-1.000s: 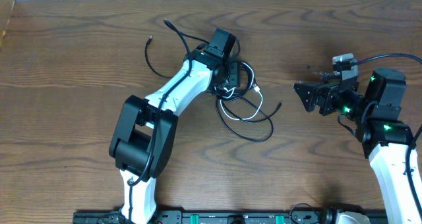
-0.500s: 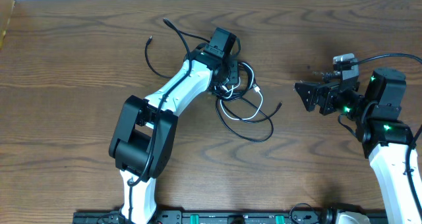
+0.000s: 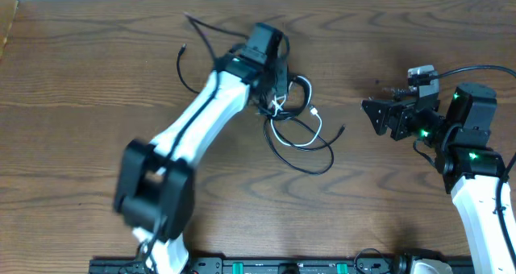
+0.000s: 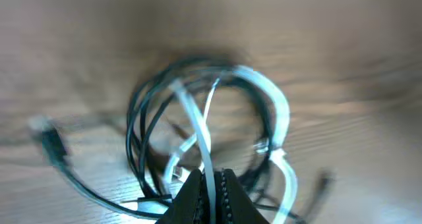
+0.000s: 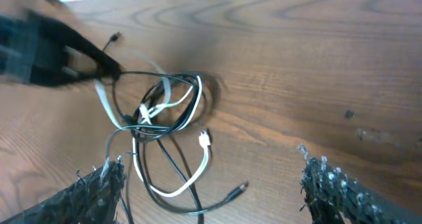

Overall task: Untangle cables
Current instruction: 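Grasp the white cable with the left gripper and lift it up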

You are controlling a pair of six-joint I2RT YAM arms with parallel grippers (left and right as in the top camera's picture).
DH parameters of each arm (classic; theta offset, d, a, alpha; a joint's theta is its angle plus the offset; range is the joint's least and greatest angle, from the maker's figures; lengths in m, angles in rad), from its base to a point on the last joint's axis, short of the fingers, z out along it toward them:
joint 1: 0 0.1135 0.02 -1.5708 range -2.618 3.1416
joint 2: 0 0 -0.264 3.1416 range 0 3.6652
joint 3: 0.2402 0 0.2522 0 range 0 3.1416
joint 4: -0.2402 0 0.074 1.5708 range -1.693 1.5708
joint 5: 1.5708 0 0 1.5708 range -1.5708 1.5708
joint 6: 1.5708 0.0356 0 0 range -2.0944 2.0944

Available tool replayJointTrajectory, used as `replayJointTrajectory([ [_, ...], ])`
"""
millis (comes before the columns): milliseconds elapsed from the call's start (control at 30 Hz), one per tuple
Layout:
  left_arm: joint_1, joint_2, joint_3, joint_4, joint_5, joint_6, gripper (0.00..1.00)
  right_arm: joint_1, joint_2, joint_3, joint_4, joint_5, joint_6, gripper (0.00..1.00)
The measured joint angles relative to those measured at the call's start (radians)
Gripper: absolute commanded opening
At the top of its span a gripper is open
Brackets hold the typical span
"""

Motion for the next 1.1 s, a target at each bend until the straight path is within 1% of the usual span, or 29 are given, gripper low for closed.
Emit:
replayJointTrajectory([
  [67, 0.001, -0.134, 0.026, -0.002, 0.001, 0.009, 0.08, 0.016, 0.000, 0.000, 0.024, 0.002, 0.021, 0.83],
  [167, 0.001, -0.299, 0.049, -0.001, 0.001, 0.010, 0.08, 0.080, 0.001, 0.000, 0.105, 0.001, 0.087, 0.83],
  [300, 0.001, -0.367, 0.050, 0.014, 0.001, 0.006, 0.07, 0.160, 0.022, 0.001, 0.206, -0.001, 0.179, 0.83],
  [533, 0.001, -0.420, 0.050, 0.084, 0.001, -0.013, 0.07, 0.245, 0.141, 0.002, 0.333, -0.002, 0.285, 0.82],
  [667, 0.002, -0.434, 0.051, 0.150, 0.001, -0.016, 0.07, 0.254, 0.167, 0.002, 0.343, -0.002, 0.306, 0.80],
  [867, 0.043, -0.434, 0.058, 0.298, 0.001, -0.016, 0.08, 0.251, 0.168, 0.002, 0.335, 0.006, 0.317, 0.81],
  [967, 0.059, -0.433, 0.103, 0.310, 0.000, -0.016, 0.08, 0.251, 0.168, 0.002, 0.330, 0.015, 0.318, 0.82],
  [1100, 0.058, -0.434, 0.227, 0.318, 0.001, -0.016, 0.07, 0.251, 0.168, 0.002, 0.328, 0.023, 0.319, 0.82],
])
